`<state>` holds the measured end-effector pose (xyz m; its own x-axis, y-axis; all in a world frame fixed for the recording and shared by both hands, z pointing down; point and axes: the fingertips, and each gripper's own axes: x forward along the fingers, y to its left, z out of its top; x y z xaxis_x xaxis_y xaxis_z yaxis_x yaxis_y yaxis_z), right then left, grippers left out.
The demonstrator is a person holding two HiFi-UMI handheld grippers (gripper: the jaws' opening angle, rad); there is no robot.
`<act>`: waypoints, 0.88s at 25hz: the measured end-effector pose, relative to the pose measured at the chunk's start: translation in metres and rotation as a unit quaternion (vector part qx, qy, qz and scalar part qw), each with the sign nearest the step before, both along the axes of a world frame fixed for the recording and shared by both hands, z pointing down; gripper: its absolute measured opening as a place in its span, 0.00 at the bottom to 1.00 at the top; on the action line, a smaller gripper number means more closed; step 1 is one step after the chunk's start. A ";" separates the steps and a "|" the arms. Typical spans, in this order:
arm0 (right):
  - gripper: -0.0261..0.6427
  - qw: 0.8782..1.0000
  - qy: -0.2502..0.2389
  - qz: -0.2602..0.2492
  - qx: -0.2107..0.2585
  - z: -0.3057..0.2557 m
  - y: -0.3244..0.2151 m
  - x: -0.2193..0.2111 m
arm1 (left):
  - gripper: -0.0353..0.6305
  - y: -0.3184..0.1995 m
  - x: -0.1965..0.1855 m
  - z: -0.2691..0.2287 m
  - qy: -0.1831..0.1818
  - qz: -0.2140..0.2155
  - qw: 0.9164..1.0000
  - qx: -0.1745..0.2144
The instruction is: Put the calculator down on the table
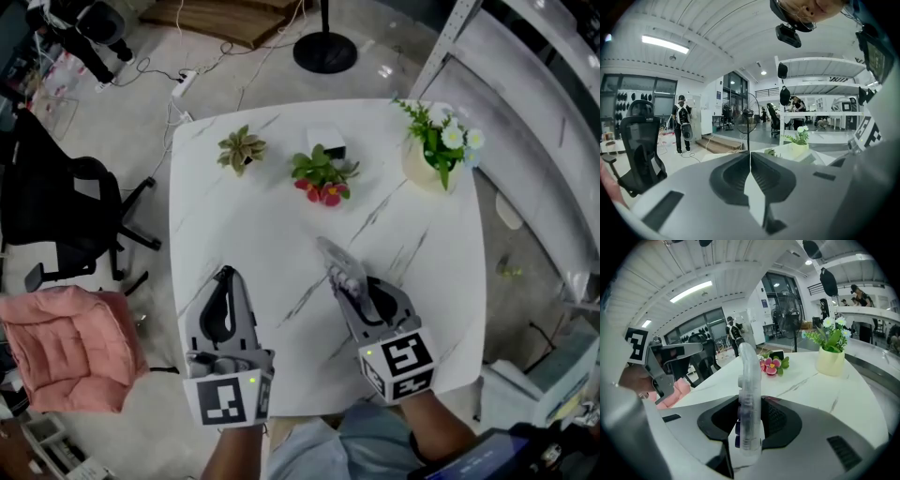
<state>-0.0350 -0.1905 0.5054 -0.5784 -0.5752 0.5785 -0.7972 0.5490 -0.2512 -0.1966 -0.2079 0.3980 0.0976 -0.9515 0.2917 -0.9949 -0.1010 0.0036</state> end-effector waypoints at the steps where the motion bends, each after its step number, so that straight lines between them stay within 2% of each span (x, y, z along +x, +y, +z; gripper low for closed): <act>1: 0.26 1.000 -0.001 0.001 -0.004 0.002 0.000 -0.001 | 0.07 -0.002 -0.003 0.001 0.000 -0.002 1.000 0.000; 22: 0.27 0.999 -0.004 0.013 -0.030 0.016 -0.020 -0.015 | 0.07 -0.024 -0.012 0.026 0.009 0.005 1.000 -0.028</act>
